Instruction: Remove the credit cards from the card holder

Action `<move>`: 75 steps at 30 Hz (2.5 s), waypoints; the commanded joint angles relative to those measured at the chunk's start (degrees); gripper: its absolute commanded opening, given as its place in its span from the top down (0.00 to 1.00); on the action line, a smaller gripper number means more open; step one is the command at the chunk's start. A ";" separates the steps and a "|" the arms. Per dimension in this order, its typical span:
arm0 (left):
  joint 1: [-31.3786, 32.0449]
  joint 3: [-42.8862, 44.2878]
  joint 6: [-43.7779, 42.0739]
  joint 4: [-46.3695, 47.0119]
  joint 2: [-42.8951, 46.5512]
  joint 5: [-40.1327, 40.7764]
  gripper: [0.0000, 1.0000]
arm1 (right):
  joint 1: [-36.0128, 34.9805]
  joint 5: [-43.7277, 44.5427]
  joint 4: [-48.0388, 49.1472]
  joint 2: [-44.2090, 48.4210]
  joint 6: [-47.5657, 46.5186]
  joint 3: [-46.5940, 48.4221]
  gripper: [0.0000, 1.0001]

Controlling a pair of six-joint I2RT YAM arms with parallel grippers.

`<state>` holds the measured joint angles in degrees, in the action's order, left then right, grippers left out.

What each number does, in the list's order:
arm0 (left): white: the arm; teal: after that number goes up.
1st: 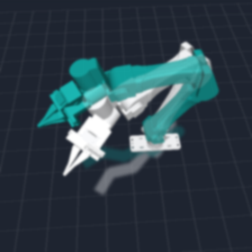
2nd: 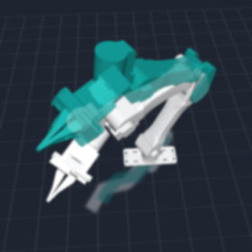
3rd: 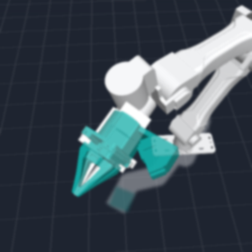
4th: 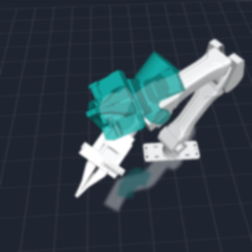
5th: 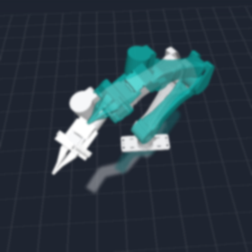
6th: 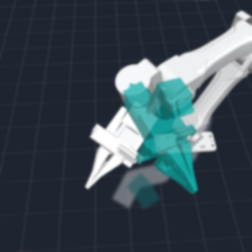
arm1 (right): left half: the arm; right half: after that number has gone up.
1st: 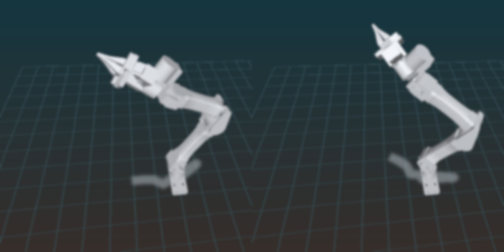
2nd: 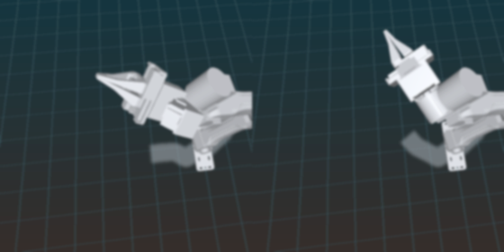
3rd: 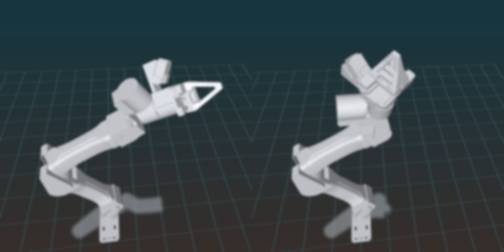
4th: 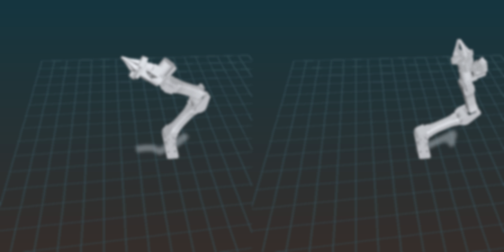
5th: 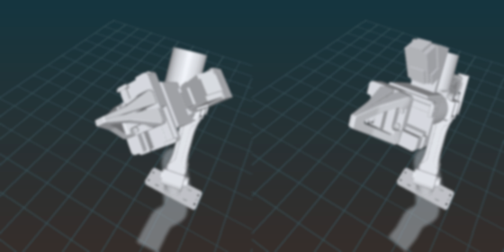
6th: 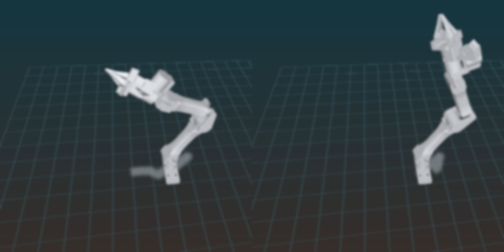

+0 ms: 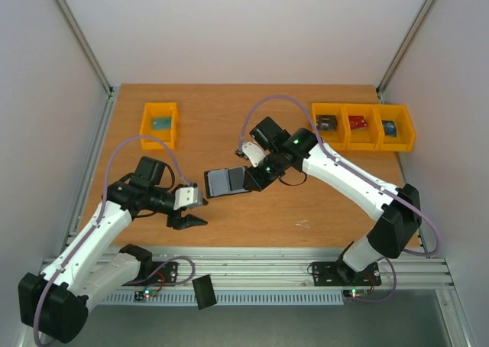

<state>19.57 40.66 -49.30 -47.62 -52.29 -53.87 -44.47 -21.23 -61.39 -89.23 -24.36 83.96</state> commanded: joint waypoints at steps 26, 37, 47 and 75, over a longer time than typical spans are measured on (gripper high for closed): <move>45.63 -8.32 -34.57 -17.42 -0.73 23.67 0.01 | -16.84 5.09 24.00 11.94 40.16 -32.51 0.66; 59.60 -9.33 -21.91 2.70 -5.63 36.73 0.01 | -25.57 14.70 24.14 10.97 45.54 -31.58 0.64; 68.22 -0.83 -12.78 -8.82 -10.76 31.14 0.02 | -27.16 13.71 25.09 8.40 45.50 -32.13 0.64; 72.92 1.15 -0.61 0.14 -14.76 41.89 0.01 | -27.16 14.55 24.12 11.77 43.40 -32.91 0.64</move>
<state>89.86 48.25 -53.56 -58.61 -65.08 -20.51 -71.00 -7.66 -37.85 -79.07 18.61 51.96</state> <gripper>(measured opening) 0.994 0.359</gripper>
